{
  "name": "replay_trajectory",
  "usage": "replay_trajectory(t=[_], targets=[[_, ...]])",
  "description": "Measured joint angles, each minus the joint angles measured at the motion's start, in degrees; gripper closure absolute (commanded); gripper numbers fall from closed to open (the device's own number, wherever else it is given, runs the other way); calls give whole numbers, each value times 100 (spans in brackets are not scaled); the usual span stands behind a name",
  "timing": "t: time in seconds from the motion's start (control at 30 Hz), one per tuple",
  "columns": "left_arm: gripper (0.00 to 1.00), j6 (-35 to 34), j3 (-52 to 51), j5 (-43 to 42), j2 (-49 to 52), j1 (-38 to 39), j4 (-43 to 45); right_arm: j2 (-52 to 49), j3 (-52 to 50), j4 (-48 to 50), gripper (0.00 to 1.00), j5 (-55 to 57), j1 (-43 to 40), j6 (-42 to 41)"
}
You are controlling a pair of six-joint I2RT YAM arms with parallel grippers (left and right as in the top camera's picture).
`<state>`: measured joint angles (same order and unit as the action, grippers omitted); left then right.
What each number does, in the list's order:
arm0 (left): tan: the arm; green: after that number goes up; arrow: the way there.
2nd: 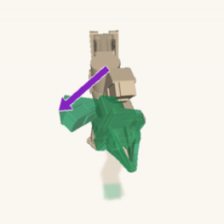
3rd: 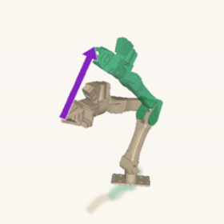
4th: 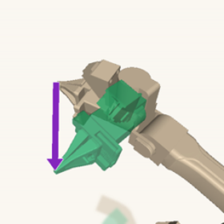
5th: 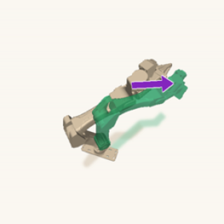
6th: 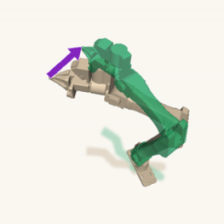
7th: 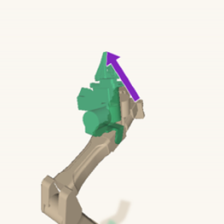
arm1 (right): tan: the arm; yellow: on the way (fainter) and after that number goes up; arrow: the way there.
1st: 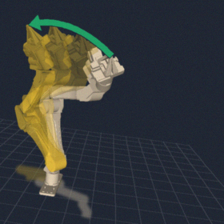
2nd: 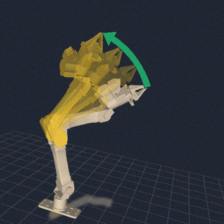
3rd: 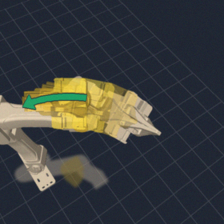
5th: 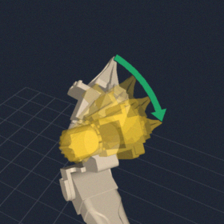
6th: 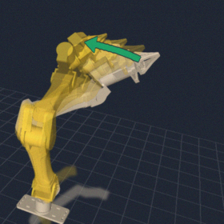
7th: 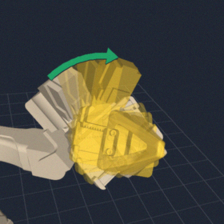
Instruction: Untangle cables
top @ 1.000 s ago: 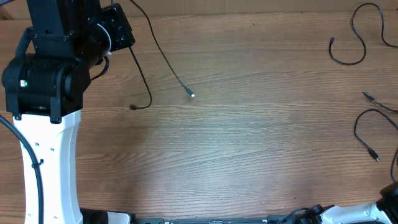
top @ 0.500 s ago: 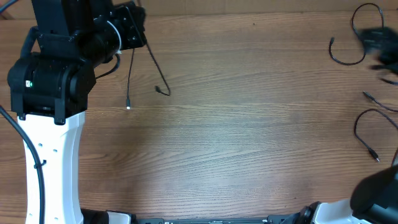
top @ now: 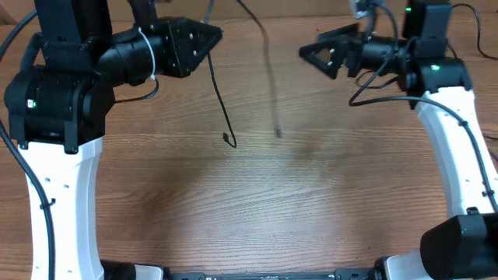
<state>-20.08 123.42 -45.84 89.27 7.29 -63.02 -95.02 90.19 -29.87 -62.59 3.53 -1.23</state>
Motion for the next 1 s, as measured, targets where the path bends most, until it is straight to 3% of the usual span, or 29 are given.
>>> replay_trajectory(t=[0.47,1.0], targets=[[96,232,0,-1858,0,-133,-85,0,0,157,0,-997,391,4],[96,232,0,-2173,0,-133,-170,0,0,798,3,-1401,1250,-151]])
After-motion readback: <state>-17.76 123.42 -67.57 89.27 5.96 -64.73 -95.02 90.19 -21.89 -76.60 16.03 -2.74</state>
